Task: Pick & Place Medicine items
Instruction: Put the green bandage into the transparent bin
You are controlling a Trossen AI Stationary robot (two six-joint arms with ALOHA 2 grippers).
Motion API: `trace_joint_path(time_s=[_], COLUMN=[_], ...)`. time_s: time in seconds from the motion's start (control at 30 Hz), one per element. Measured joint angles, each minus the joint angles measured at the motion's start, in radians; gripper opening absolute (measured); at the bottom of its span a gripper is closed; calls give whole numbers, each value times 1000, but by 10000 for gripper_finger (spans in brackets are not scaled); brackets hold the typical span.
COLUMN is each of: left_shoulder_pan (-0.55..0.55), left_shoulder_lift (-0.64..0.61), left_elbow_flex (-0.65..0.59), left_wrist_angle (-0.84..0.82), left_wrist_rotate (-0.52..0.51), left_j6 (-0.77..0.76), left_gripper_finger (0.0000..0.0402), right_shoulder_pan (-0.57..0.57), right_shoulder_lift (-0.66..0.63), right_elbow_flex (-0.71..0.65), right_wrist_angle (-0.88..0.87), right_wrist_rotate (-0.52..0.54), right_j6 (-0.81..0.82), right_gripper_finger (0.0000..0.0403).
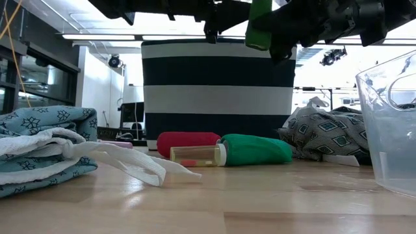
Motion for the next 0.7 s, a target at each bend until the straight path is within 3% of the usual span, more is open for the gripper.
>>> trace_joint_path(time_s=[0.37,0.7], left_shoulder_pan=[-13,-58], left_shoulder_lift=[0,0], left_elbow_flex=[0,0], left_wrist_angle=[0,-9], left_wrist_rotate=[4,1], left_j6=[0,0], left_gripper_finger=[199,199], right_shoulder_pan=[57,115], right_shoulder_lift=[-2,-166], right_elbow_flex=[0,-1], right_wrist_angle=[-3,-243], right_wrist_rotate=[-2,64], right_j6=[18,92], right_gripper_finger=[98,98])
